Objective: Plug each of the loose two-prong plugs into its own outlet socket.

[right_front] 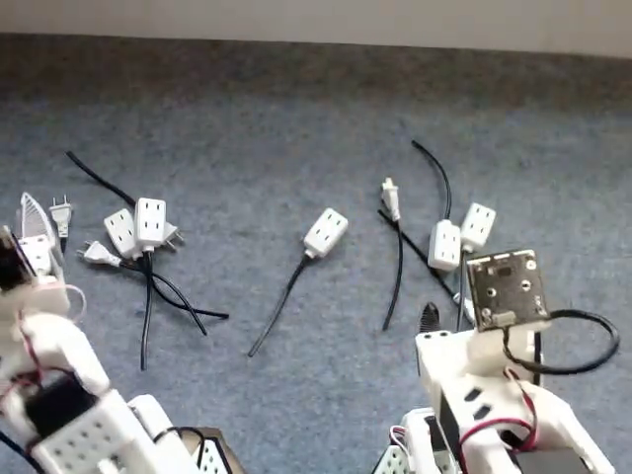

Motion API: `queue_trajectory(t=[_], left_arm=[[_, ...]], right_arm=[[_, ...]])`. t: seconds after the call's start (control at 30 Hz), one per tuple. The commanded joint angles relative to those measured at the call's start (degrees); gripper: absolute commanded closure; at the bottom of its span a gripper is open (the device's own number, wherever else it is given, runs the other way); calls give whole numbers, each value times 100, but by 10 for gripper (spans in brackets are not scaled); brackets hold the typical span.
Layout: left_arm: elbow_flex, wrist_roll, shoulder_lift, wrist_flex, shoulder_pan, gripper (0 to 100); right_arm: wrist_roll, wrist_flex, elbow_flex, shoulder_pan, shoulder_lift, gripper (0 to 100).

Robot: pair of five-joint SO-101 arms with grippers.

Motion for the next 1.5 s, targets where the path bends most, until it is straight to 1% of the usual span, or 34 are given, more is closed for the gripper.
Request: queue_trajectory(t=[0.0, 0.03, 0.3, 0.37, 0.5, 0.63, 0.73, 0.93, 1.13, 1.47], left_arm=[[-2149, -26, 2677, 589, -48, 719], [-2695, -53, 3231, 932, -48, 719], [-7653, -1029, 7644, 4299, 233, 719], [-8857, -1116, 8664, 4914, 251, 719], [-10993, -1134, 10554, 5688, 286, 719], [-12831, -1820, 12207, 6277, 418, 719], [-13859, -1855, 13209, 6453, 444, 720], [-15231, -1855, 14686, 6716, 505, 720], [-15600, -1855, 15556, 6699, 558, 726], [-15600, -1855, 15705, 6690, 787, 909]], right_arm=[[88, 189, 277, 66, -13, 653], [88, 189, 347, 66, -13, 653], [70, 198, 426, 75, -13, 653], [70, 198, 426, 75, -13, 653], [70, 198, 426, 75, -13, 653], [70, 198, 435, 75, -13, 655], [70, 198, 435, 75, -13, 655], [62, 198, 435, 75, -13, 655], [62, 198, 435, 75, -13, 655], [62, 198, 435, 75, -13, 655]])
